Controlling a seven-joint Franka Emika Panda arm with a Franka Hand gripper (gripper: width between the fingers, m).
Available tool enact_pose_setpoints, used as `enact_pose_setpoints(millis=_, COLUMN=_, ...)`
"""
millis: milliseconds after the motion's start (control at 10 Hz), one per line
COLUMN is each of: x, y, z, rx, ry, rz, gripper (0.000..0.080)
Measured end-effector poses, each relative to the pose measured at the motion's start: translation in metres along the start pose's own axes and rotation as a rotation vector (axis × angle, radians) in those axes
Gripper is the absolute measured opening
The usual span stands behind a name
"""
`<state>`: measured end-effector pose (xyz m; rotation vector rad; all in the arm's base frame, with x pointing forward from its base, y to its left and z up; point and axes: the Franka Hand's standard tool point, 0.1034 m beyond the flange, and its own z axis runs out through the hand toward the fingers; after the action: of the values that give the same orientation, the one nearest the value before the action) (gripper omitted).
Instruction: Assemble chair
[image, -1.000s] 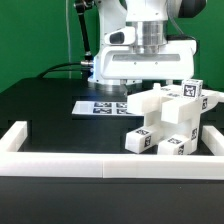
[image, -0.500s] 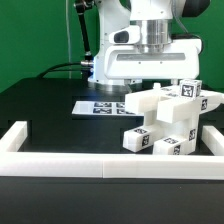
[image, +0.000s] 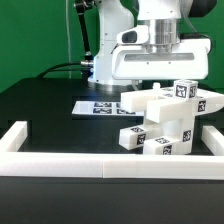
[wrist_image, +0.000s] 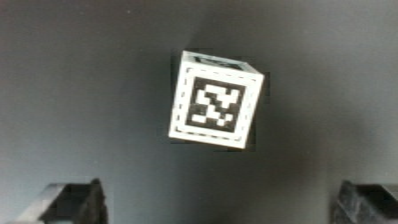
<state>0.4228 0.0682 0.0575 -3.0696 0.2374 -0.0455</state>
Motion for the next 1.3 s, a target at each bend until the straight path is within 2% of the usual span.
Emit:
enact_pose_setpoints(millis=300, x=-0.001, y=0.000, z=0.000, rx=-0.001, ry=-0.001, rz=0.000, gripper=0.0649)
enact_pose_setpoints(millis=700, x=-0.025, y=0.009, z=0.012, rx=-0.020, ry=-0.002, rz=0.025, gripper=0.0649)
enact_pose_setpoints(millis=900, x=-0.028, y=0.009, z=0.019, rx=-0.027, ry=-0.004, rz=0.017, gripper=0.0649)
enact_pose_setpoints(millis=1300, x=-0.028, y=0.010, z=0.020, rx=-0.029, ry=-0.004, rz=0.018, gripper=0.0649)
